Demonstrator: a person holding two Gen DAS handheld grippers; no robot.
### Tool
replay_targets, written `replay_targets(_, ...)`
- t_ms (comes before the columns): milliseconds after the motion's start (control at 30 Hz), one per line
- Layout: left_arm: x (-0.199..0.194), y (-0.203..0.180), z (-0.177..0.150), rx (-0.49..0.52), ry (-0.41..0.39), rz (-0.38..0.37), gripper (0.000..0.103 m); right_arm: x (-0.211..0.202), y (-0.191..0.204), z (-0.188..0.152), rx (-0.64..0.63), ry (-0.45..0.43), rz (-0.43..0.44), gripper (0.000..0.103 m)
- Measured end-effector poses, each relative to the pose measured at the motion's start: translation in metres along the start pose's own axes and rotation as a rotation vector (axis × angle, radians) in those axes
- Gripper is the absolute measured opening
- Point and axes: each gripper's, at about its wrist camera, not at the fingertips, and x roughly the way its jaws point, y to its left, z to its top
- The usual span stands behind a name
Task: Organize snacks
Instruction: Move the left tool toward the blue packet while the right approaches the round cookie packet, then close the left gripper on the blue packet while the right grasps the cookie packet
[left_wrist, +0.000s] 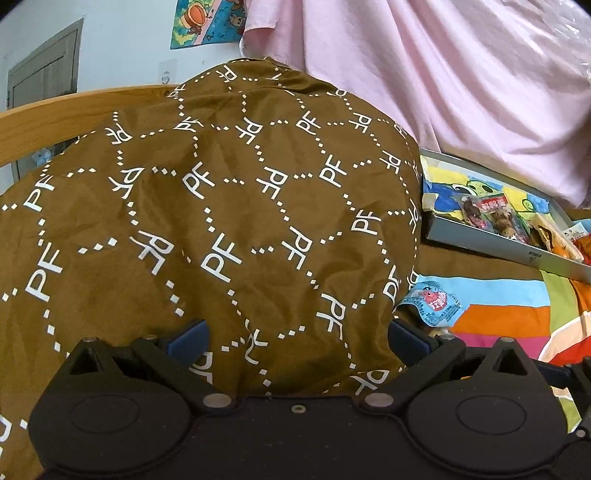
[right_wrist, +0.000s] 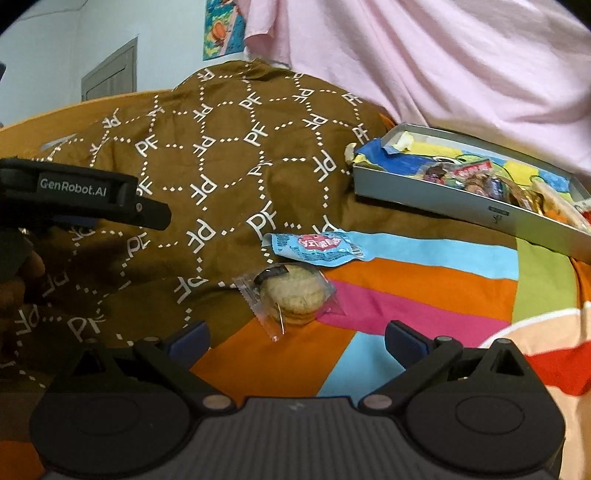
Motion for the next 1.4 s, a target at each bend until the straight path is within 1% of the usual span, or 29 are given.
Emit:
replay_targets(167, 0.006, -0.001, 0.003, 0.007, 0.007, -0.006, 0.102, 0.011, -0.001, 0.001, -0.051, 0.007, 0.028, 0.103)
replay_targets(267, 0.009, -0.001, 0.004, -0.011, 0.014, -0.011, 0.102, 0.020, -0.004, -0.001, -0.070, 0.015, 0.050, 0.103)
replay_targets(400, 0.012, -0.004, 0.007, -0.017, 0.016, -0.032, 0.102, 0.030, -0.008, 0.002, -0.071, 0.003, 0.044, 0.103)
replay_targets(567, 0.016, -0.011, 0.008, -0.011, 0.023, -0.061, 0.102, 0.044, -0.012, 0.008, -0.070, 0.001, 0.079, 0.102)
replay_targets(700, 0.019, -0.017, 0.010, -0.013, 0.031, -0.079, 0.102, 0.058, -0.019, 0.011, -0.036, 0.023, 0.137, 0.093)
replay_targets(867, 0.021, -0.026, 0.015, -0.020, 0.060, -0.089, 0.102, 0.067, -0.031, 0.013, 0.015, 0.017, 0.222, 0.091)
replay_targets(900, 0.022, -0.028, 0.016, -0.023, 0.066, -0.093, 0.102, 0.069, -0.034, 0.013, 0.029, 0.018, 0.241, 0.087)
replay_targets(967, 0.023, -0.033, 0.017, -0.024, 0.077, -0.100, 0.102, 0.070, -0.038, 0.014, 0.037, 0.019, 0.259, 0.082)
replay_targets(1067, 0.028, -0.040, 0.016, -0.018, 0.107, -0.099, 0.102, 0.070, -0.042, 0.014, 0.031, 0.025, 0.286, 0.079)
replay_targets(1200, 0.035, -0.048, 0.016, -0.028, 0.138, -0.108, 0.102, 0.065, -0.050, 0.014, 0.001, 0.043, 0.314, 0.070)
replay_targets(1300, 0.041, -0.056, 0.018, -0.014, 0.145, -0.113, 0.102, 0.056, -0.059, 0.010, -0.054, 0.063, 0.308, 0.066)
replay_targets(1400, 0.048, -0.065, 0.021, 0.021, 0.147, -0.120, 0.102, 0.042, -0.065, 0.002, -0.104, 0.069, 0.299, 0.063)
